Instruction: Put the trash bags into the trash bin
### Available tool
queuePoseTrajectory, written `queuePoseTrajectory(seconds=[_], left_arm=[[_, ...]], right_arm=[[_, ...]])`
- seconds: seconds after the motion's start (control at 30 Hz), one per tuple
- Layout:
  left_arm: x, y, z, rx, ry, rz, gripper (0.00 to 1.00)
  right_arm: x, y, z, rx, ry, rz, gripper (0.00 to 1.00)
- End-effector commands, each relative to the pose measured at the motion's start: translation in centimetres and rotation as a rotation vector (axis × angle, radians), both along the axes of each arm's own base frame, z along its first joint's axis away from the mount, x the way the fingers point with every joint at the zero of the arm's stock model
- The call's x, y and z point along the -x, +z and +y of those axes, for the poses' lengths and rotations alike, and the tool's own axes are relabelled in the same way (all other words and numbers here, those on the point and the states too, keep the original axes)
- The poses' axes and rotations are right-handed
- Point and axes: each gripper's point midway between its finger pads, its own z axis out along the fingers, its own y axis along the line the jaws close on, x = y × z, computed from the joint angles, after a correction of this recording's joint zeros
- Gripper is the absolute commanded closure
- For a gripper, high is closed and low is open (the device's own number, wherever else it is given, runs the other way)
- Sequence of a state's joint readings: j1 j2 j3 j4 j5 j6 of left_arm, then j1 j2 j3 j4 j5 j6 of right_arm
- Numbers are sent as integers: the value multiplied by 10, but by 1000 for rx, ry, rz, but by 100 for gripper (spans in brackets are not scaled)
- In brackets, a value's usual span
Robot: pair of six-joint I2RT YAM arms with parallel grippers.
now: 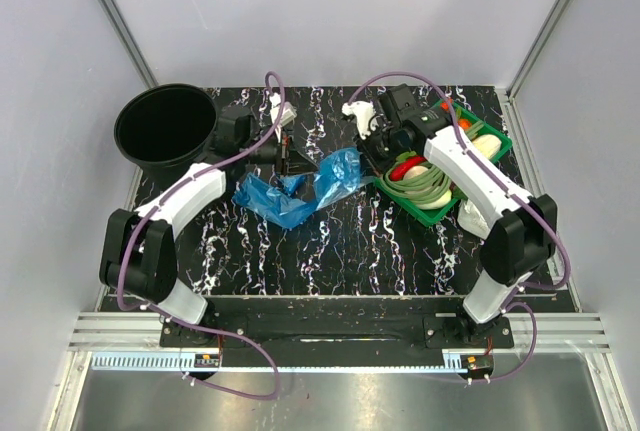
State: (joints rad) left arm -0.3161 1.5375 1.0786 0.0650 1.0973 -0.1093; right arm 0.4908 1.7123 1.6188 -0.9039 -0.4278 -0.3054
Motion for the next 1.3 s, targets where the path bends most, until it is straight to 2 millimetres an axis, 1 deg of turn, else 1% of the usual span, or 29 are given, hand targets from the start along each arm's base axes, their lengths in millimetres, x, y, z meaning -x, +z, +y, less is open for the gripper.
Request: queuePoseTrajectory(seconds=[0.0,0.07,0.1,0.23,0.3,0.4,0.47,0.57,0.63,0.67,0.7,0.77,0.83,0.87,0.93,1.0,1.07,1.2,1.27], left_arm=[[-2,38,10,17,-28,-137,100],[-8,37,16,-6,-21,-138,100],[-11,39,20,-14,-16,-137,100],[-24,43,36,-53,21,-118,100],[-29,48,39,-82,37,-141,100],[-33,61,41,-103,47,-173,100],[-40,74,43,-118,60,-204,100],[-45,80,45,-142,80,-208,100],[-43,79,43,-133,69,-192,99],[-41,78,40,-127,59,-186,92],[-39,76,36,-122,51,-183,82],[-36,72,27,-118,36,-202,71],[-28,68,15,-125,15,-236,52],[-26,64,10,-140,12,-258,44],[-20,59,0,-167,-2,-306,34],[-14,58,-8,-183,-25,-345,25],[-15,52,-15,-218,-30,-373,18],[-24,39,-26,-272,-34,-420,14],[-27,29,-32,-310,-43,-458,13]], right_arm=[[-12,26,-16,44,-35,-147,100],[-16,27,-23,72,-48,-171,100],[-17,28,-26,87,-51,-184,100],[-16,29,-35,145,-33,-198,100],[-17,30,-40,178,-23,-204,100],[-17,35,-46,217,-3,-213,100],[-14,38,-46,221,24,-204,100],[-5,47,-38,173,75,-189,100],[3,48,-32,136,105,-166,100],[8,48,-30,124,122,-147,100],[12,49,-27,106,139,-138,100],[17,49,-24,85,154,-126,100],[18,50,-23,72,157,-118,100],[20,50,-21,65,161,-111,100],[23,49,-20,56,164,-95,100],[27,50,-18,41,181,-84,100],[30,49,-16,31,190,-73,100],[34,50,-14,17,212,-65,100],[36,49,-13,10,221,-53,100]])
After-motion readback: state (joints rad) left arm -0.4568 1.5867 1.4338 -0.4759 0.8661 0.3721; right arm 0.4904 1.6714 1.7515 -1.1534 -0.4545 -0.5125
